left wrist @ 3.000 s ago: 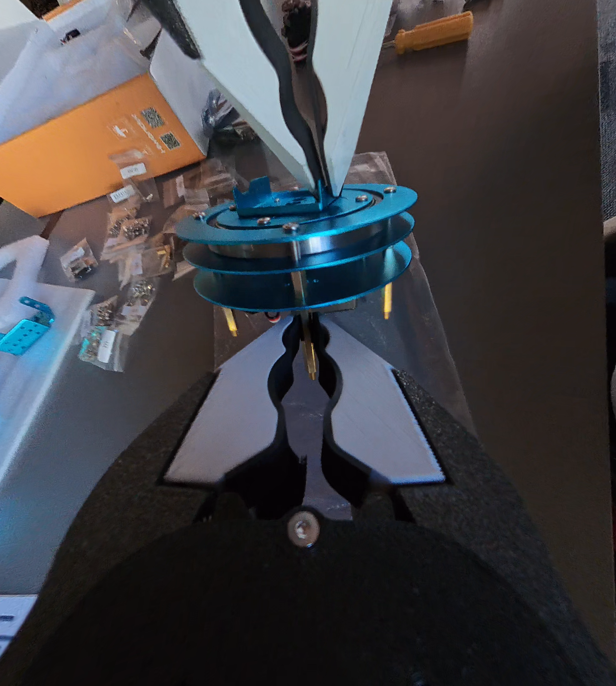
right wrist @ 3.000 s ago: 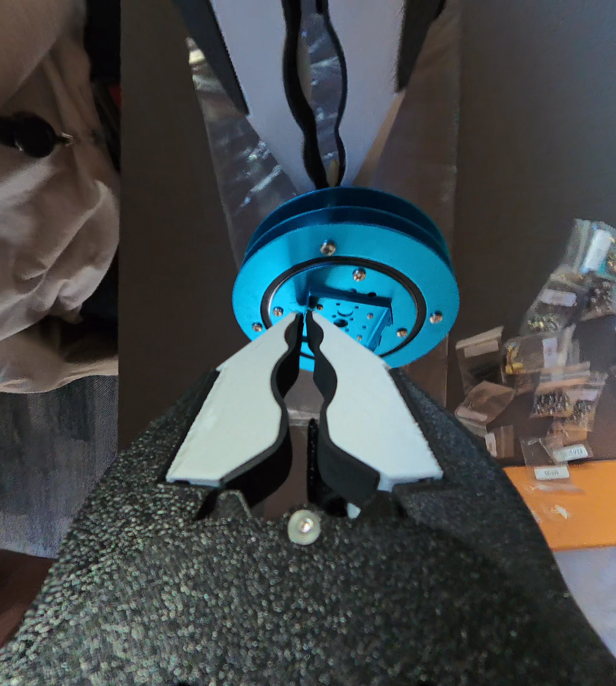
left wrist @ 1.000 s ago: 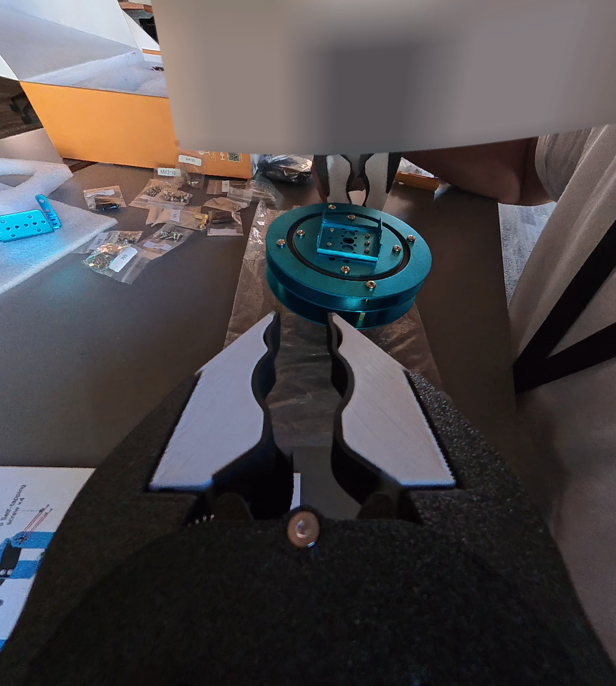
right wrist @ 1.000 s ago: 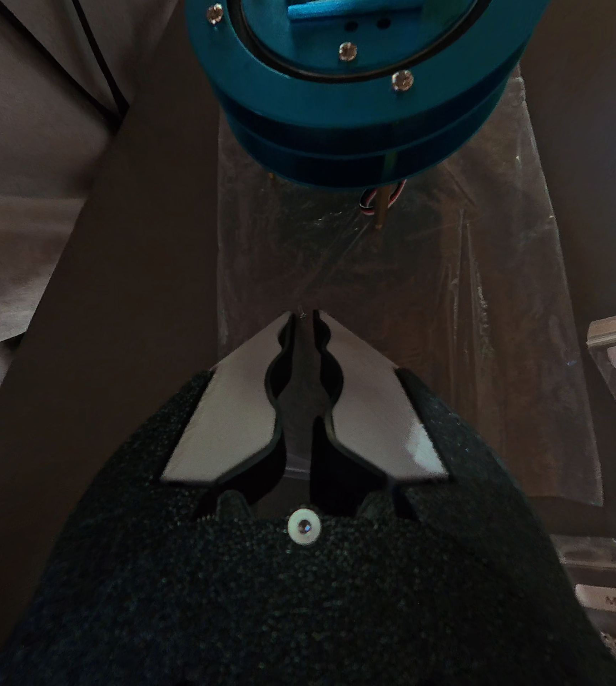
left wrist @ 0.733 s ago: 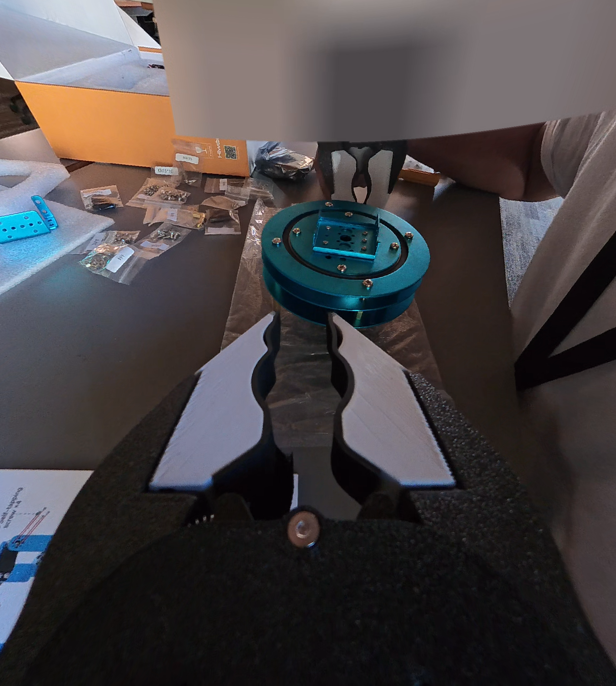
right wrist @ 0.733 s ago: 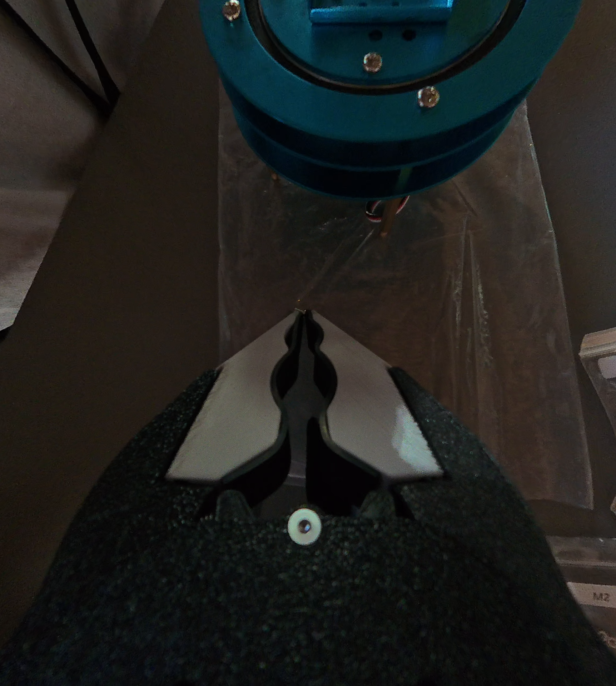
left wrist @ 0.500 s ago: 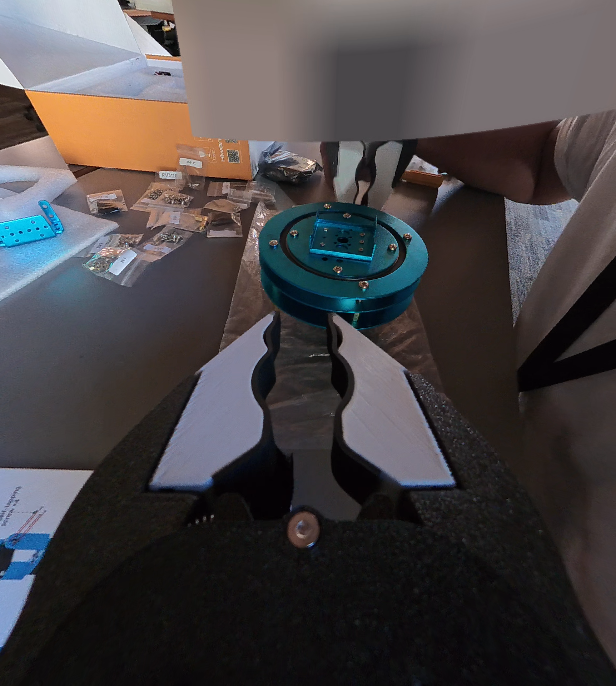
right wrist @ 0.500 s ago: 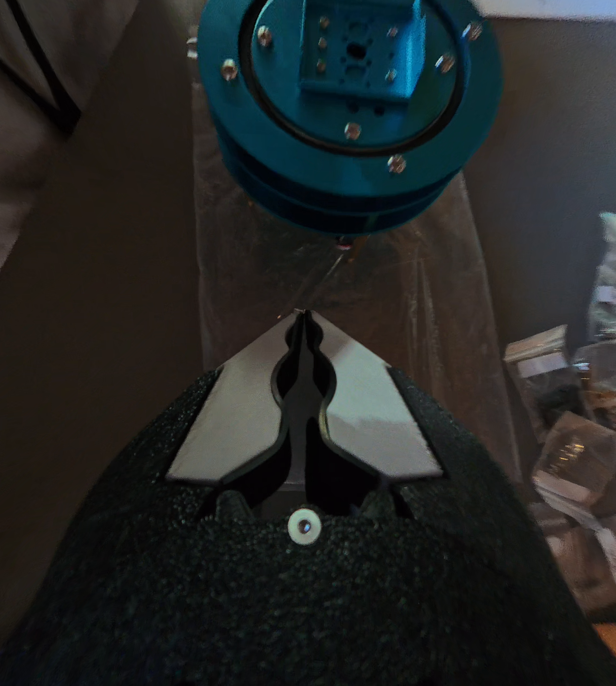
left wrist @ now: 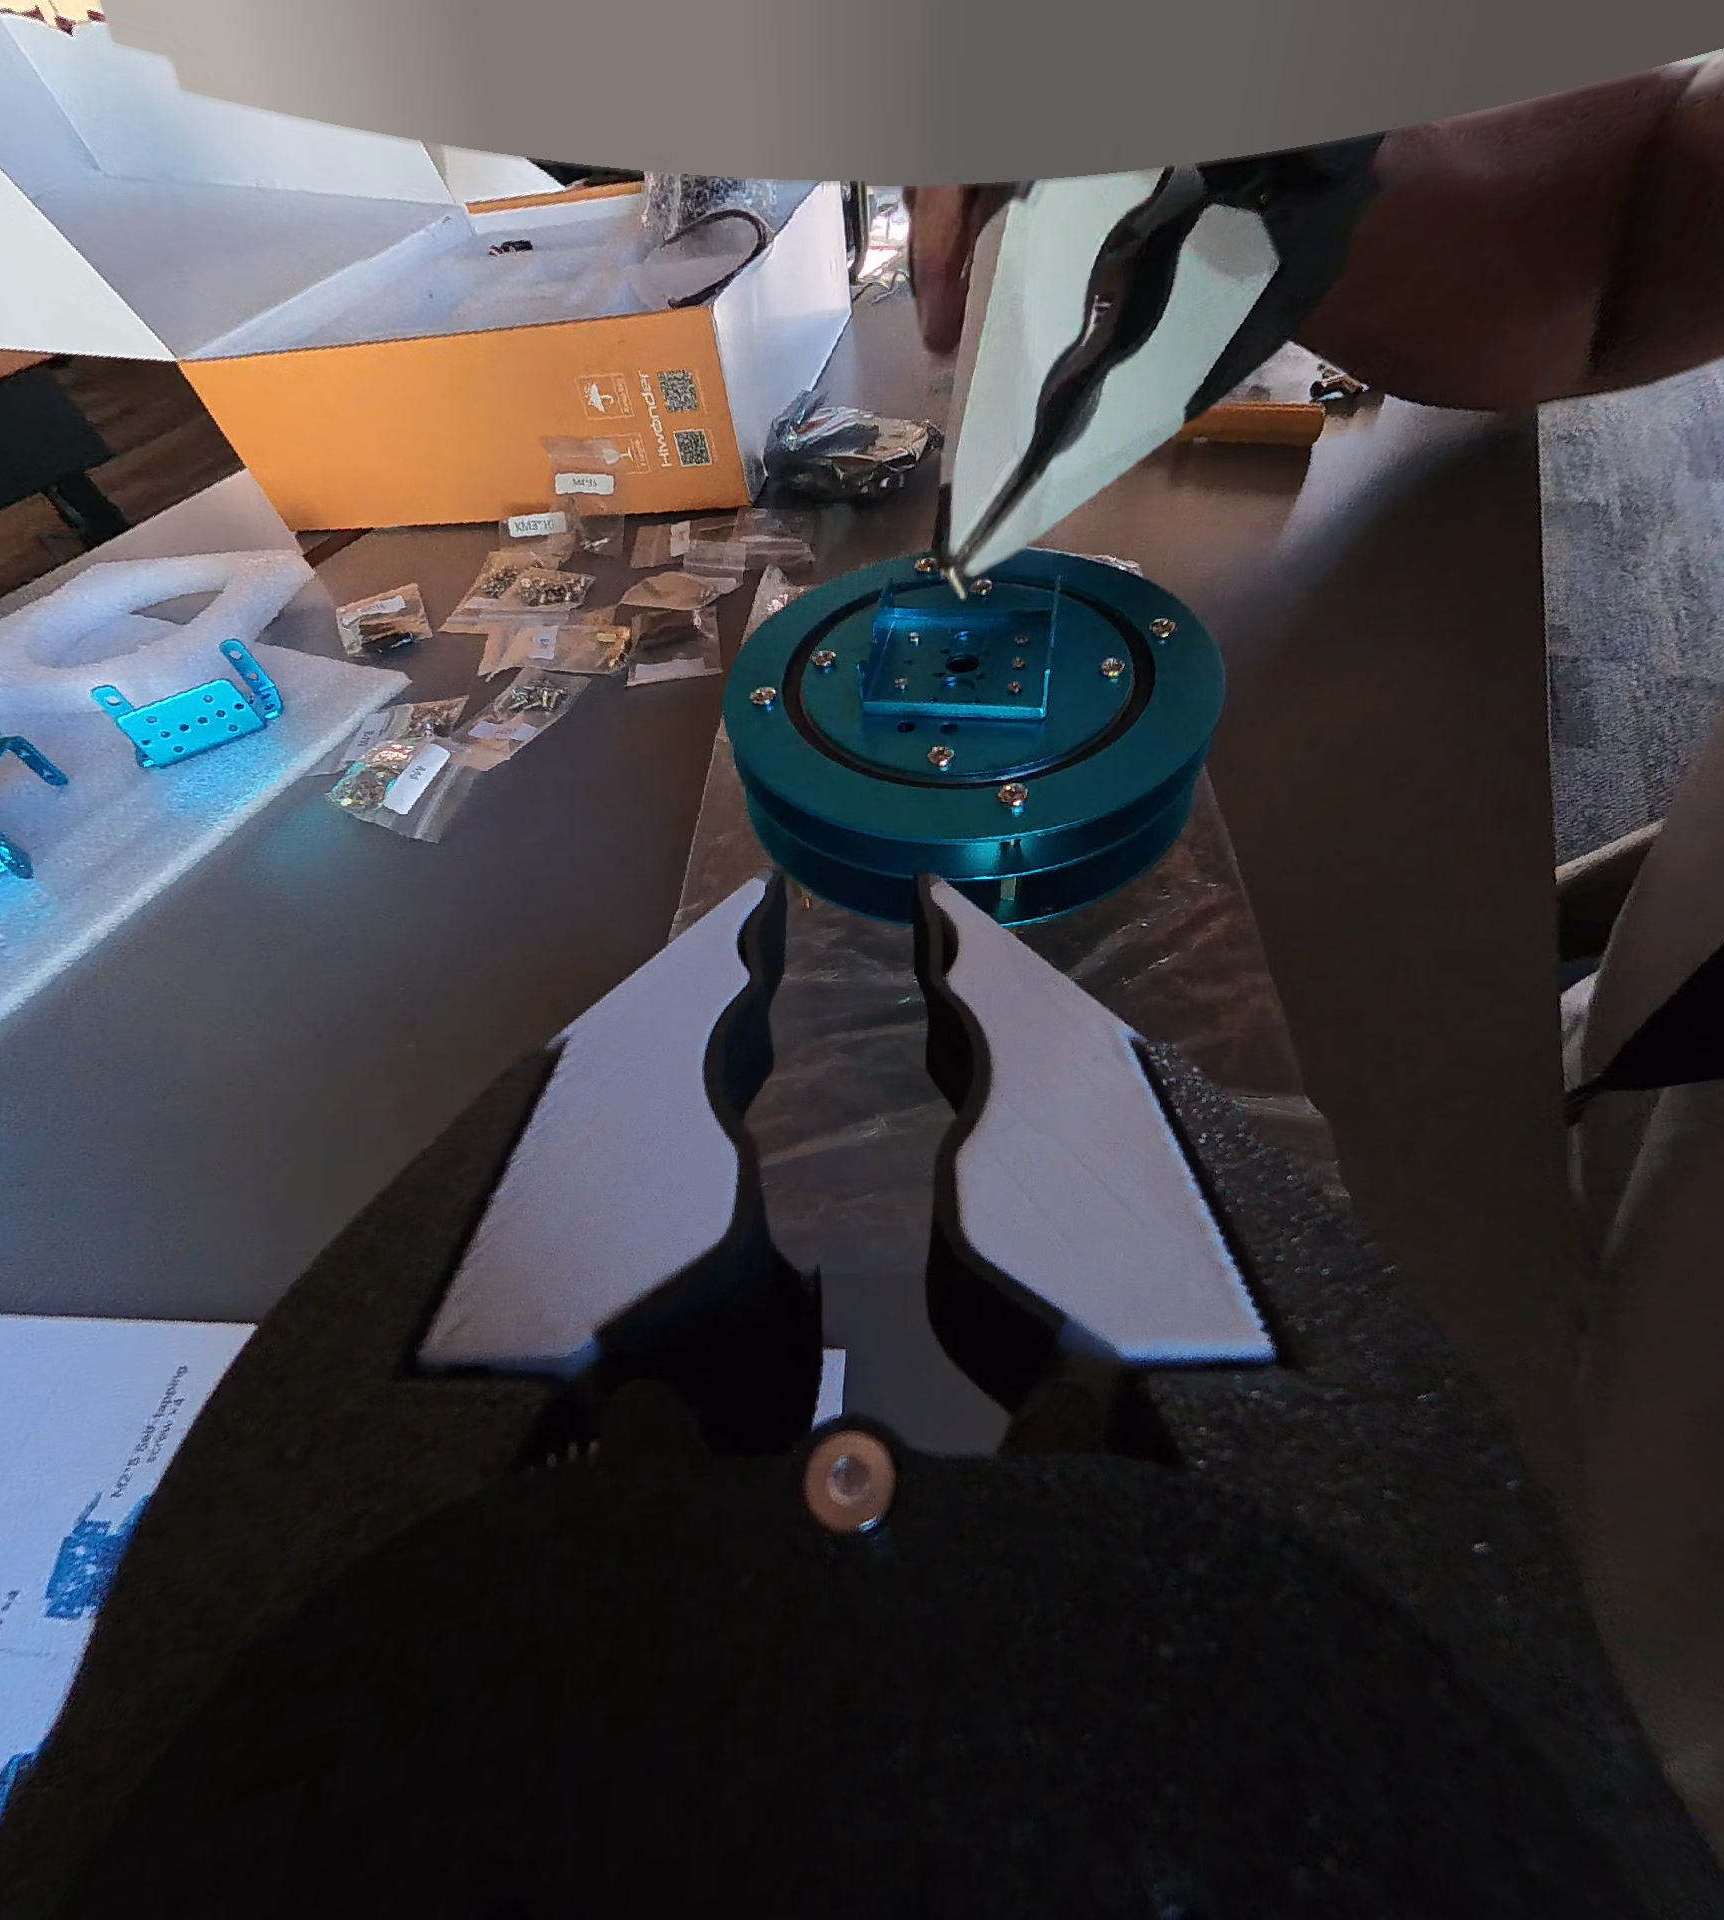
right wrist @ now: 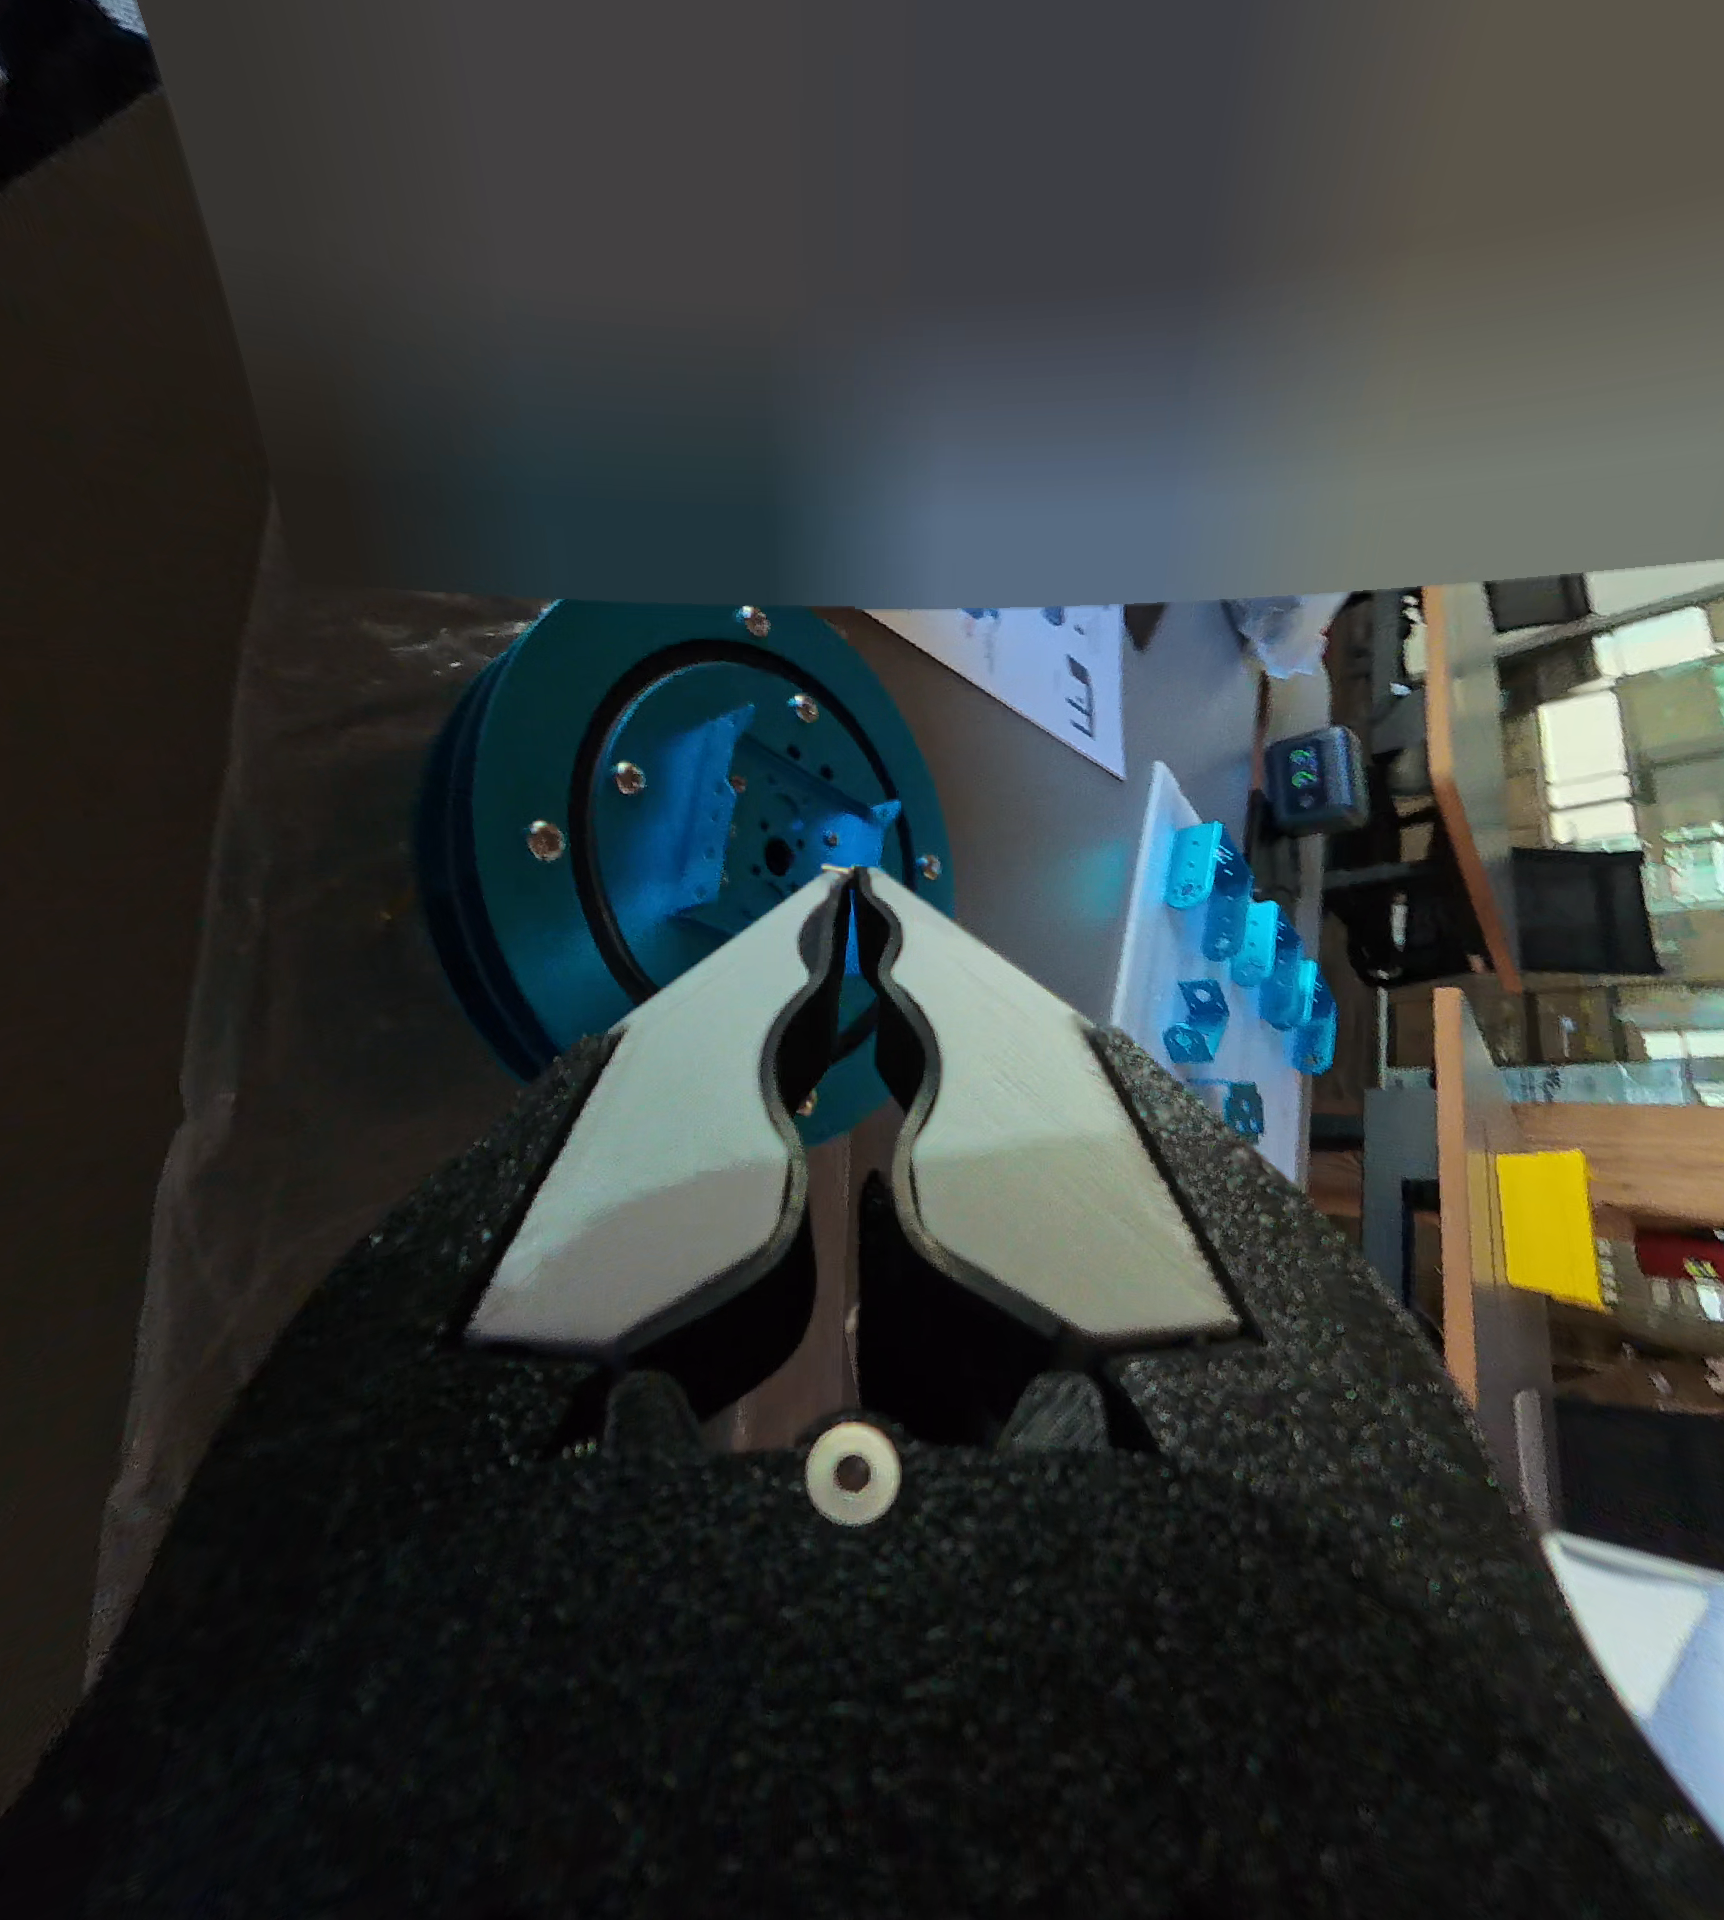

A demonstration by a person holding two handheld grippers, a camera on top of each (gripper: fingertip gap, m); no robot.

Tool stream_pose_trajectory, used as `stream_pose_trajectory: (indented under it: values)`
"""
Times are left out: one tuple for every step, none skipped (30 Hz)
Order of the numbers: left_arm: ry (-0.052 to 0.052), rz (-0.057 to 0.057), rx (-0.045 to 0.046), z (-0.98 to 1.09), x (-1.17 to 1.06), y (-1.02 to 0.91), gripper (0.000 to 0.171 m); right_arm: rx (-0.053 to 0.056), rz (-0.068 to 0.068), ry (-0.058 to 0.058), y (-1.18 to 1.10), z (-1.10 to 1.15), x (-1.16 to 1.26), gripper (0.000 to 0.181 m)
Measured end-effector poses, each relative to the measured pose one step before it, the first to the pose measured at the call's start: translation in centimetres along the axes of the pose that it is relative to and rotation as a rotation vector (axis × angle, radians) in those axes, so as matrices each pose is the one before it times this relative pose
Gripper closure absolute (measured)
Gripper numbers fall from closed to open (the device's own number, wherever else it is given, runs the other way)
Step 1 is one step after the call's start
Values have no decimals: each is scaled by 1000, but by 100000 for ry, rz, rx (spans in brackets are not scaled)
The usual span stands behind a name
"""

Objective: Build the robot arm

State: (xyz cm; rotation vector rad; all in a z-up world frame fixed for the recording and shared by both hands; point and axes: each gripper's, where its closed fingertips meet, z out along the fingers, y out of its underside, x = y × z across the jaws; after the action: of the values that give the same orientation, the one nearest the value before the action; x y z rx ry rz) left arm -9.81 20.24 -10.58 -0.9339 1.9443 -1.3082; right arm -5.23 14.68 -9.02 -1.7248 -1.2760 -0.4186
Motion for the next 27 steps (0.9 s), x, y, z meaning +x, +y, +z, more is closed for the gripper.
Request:
stream_pose_trajectory:
  values:
    - [-261, 194, 39, -24, -4, 9, 148, 117, -807, -2671, -11, 354, -242, 181]
    - [-327, -17, 154, -70, -46, 7, 148, -213, -999, -1838, 42, 267, -133, 181]
    - [-278, -92, 186, -79, -66, -2, 148, 82, -714, -2756, -10, 196, -310, 181]
    - [-326, -227, 261, -98, -89, 10, 148, -662, -327, -2001, 57, 158, -180, 181]
    - [-282, -406, 346, -93, -101, -20, 148, -935, -970, -668, 86, 118, 3, 181]
    - [39, -490, 288, -75, -53, -20, 148, -554, -1438, -1275, 24, 101, -120, 181]
    - [230, -334, 185, -45, -8, -32, 148, -951, -1097, -660, 55, 88, 18, 181]
    - [149, 41, 119, -25, 32, -39, 148, -935, -1002, -595, 45, 46, 39, 181]
    - [139, 411, -28, 3, 78, -17, 148, -475, -641, -1002, -32, 8, -25, 181]
    - [91, 631, -189, 19, 91, 14, 148, -732, -231, -963, 17, 14, -1, 181]
    - [99, 742, -330, 46, 114, 49, 148, -688, -237, -831, 15, 7, -2, 181]
    - [47, 743, -506, 48, 103, 89, 148, -405, -323, -611, -2, 0, -23, 181]
    - [-106, 691, -587, 41, 63, 102, 148, -369, -96, -436, 2, 0, -11, 181]
    - [-293, 602, -492, 29, 18, 87, 148, -541, 25, -372, 26, -13, -10, 181]
    - [-243, 445, -253, 24, 9, 42, 148, -620, 436, -293, 22, -2, -4, 181]
    - [113, 180, -54, 5, 55, -3, 148, -406, 330, -408, 0, 25, 5, 181]
    - [268, -28, 102, -11, 56, -32, 148, -224, 682, -505, -13, 10, 8, 181]
    - [90, -27, 223, -18, 27, -53, 148, -11, 870, -654, -11, 23, 6, 181]
    - [27, 16, 181, -20, 10, -26, 148, 5, 835, -818, 19, 7, 4, 181]
    - [24, -3, 42, -18, 7, 1, 148, 9, 750, -759, 31, -3, 1, 181]
    - [-74, -22, 2, -18, -20, 8, 148, 146, 697, -635, 17, -9, -6, 181]
    - [-60, -27, -7, -6, -15, 4, 148, 91, 547, -590, 9, -2, -1, 181]
    - [-2, -27, -92, 5, -3, 20, 148, 67, 672, -642, -10, 28, 6, 181]
    - [15, -6, -141, 9, -7, 25, 148, 84, 524, -816, -11, 14, -23, 181]
    - [-22, 27, -41, 10, -2, 1, 148, 11, 222, -532, 3, 9, 25, 181]
    - [34, 17, 16, 9, -2, -4, 148, 32, -59, -423, -3, 9, 6, 181]
    - [77, -49, -82, 14, 4, 17, 148, 98, -143, -350, -7, 14, 9, 181]
